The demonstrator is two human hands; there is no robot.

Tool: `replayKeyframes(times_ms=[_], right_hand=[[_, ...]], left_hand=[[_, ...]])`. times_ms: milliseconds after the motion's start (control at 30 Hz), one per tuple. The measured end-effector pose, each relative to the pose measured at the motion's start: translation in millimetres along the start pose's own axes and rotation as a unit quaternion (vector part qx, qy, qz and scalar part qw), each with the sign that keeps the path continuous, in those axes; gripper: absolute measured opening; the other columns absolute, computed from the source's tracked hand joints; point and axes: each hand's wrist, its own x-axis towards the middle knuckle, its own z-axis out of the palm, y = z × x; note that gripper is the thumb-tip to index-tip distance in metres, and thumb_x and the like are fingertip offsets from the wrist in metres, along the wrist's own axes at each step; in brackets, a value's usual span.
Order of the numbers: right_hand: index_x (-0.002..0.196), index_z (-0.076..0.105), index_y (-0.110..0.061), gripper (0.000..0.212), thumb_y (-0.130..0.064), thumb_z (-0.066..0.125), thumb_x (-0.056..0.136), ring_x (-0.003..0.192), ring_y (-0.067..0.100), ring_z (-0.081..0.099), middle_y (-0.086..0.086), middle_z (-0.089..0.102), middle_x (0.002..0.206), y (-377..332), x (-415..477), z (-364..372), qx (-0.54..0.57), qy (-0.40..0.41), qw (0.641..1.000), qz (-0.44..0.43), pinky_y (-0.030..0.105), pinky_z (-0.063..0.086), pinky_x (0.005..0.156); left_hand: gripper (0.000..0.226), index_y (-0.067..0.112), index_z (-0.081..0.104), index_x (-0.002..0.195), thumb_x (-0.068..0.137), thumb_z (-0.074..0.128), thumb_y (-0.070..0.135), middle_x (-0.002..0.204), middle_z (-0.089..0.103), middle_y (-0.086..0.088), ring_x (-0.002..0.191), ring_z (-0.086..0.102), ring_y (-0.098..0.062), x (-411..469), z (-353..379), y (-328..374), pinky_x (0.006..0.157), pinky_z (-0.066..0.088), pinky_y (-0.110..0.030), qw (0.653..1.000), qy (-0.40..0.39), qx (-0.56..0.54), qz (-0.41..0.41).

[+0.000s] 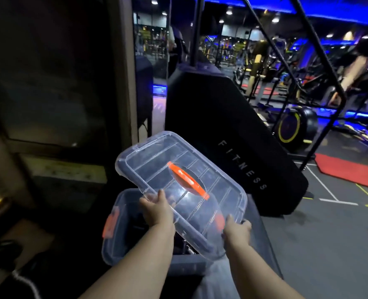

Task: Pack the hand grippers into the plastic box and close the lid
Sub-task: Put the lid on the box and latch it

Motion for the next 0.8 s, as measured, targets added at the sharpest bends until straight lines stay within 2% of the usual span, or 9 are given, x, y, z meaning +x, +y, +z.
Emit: replayKeyframes(times_ms=[133, 200, 300, 400, 467, 567, 700, 733, 800], right_hand=[[0.126, 0.044, -0.019, 0.049, -0.041, 0.058, 0.084, 0.101, 0.039, 0.059, 0.018, 0.062, 0.116, -4, -15, 15, -0.040, -0.012, 0.997, -0.059, 0.040, 0.046, 0.091], [0.129, 0.046, -0.014, 0.046, -0.035, 0.058, 0.090, 0.104, 0.039, 0.058, 0.019, 0.062, 0.117, -4, -13, 18, -0.077, -0.026, 0.993, -0.089, 0.037, 0.042, 0.088], [0.129, 0.048, -0.013, 0.042, -0.032, 0.057, 0.093, 0.104, 0.037, 0.058, 0.017, 0.063, 0.116, -2, -3, 24, -0.137, -0.052, 0.980, -0.133, 0.037, 0.043, 0.086], [0.130, 0.049, -0.014, 0.042, -0.032, 0.057, 0.093, 0.103, 0.036, 0.058, 0.015, 0.063, 0.117, 0, 4, 30, -0.168, -0.072, 0.971, -0.151, 0.037, 0.044, 0.086], [0.133, 0.048, -0.015, 0.044, -0.032, 0.057, 0.093, 0.103, 0.036, 0.058, 0.015, 0.062, 0.119, 2, 8, 31, -0.181, -0.082, 0.968, -0.152, 0.038, 0.046, 0.085], [0.138, 0.044, -0.017, 0.047, -0.034, 0.054, 0.095, 0.108, 0.035, 0.056, 0.015, 0.059, 0.126, 1, 16, 28, -0.192, -0.087, 0.966, -0.148, 0.034, 0.039, 0.083], [0.144, 0.040, -0.020, 0.052, -0.036, 0.052, 0.096, 0.123, 0.031, 0.051, 0.007, 0.053, 0.139, 1, 29, 22, -0.232, -0.094, 0.957, -0.148, 0.031, 0.037, 0.088], [0.144, 0.040, -0.021, 0.052, -0.036, 0.051, 0.096, 0.124, 0.030, 0.050, 0.006, 0.053, 0.139, 0, 31, 22, -0.243, -0.099, 0.953, -0.150, 0.031, 0.037, 0.091], [0.144, 0.041, -0.024, 0.052, -0.033, 0.051, 0.094, 0.119, 0.029, 0.054, 0.006, 0.056, 0.136, -1, 34, 24, -0.271, -0.105, 0.944, -0.156, 0.030, 0.039, 0.086]], left_hand=[[0.064, 0.028, 0.041, 0.102, 0.052, 0.075, 0.046, 0.104, 0.067, -0.016, 0.085, 0.069, -0.030, 14, -35, 20, 0.080, 0.055, -0.043, 0.999, 0.026, -0.009, -0.041], [0.073, 0.011, 0.041, 0.125, 0.066, 0.082, 0.026, 0.093, 0.068, -0.018, 0.076, 0.068, -0.029, 22, -54, 26, 0.065, 0.053, -0.035, 0.997, 0.043, -0.028, -0.056], [0.060, -0.001, 0.045, 0.126, 0.078, 0.077, 0.014, 0.078, 0.062, -0.015, 0.058, 0.060, -0.021, 43, -86, 25, 0.045, 0.049, -0.025, 0.991, 0.102, -0.047, -0.079], [0.069, 0.004, 0.035, 0.131, 0.078, 0.078, 0.017, 0.081, 0.061, -0.014, 0.059, 0.058, -0.020, 52, -111, 24, 0.062, 0.057, -0.035, 0.978, 0.178, -0.018, -0.106], [0.064, 0.006, 0.039, 0.129, 0.079, 0.077, 0.020, 0.088, 0.062, -0.016, 0.061, 0.059, -0.021, 58, -126, 21, 0.073, 0.057, -0.038, 0.973, 0.197, 0.027, -0.118], [0.049, 0.001, 0.062, 0.112, 0.078, 0.075, 0.034, 0.086, 0.067, -0.017, 0.069, 0.064, -0.029, 71, -147, 17, 0.072, 0.055, -0.038, 0.963, 0.181, 0.162, -0.117], [0.064, -0.002, 0.062, 0.113, 0.072, 0.074, 0.046, 0.112, 0.058, -0.023, 0.077, 0.061, -0.036, 77, -166, 7, 0.055, 0.048, -0.032, 0.913, 0.151, 0.356, -0.128], [0.066, -0.002, 0.060, 0.114, 0.071, 0.075, 0.045, 0.115, 0.054, -0.024, 0.079, 0.060, -0.037, 77, -168, 4, 0.057, 0.049, -0.033, 0.903, 0.147, 0.383, -0.126], [0.067, 0.000, 0.056, 0.117, 0.069, 0.079, 0.040, 0.117, 0.055, -0.024, 0.088, 0.061, -0.039, 79, -168, -5, 0.072, 0.055, -0.041, 0.903, 0.127, 0.396, -0.104]])
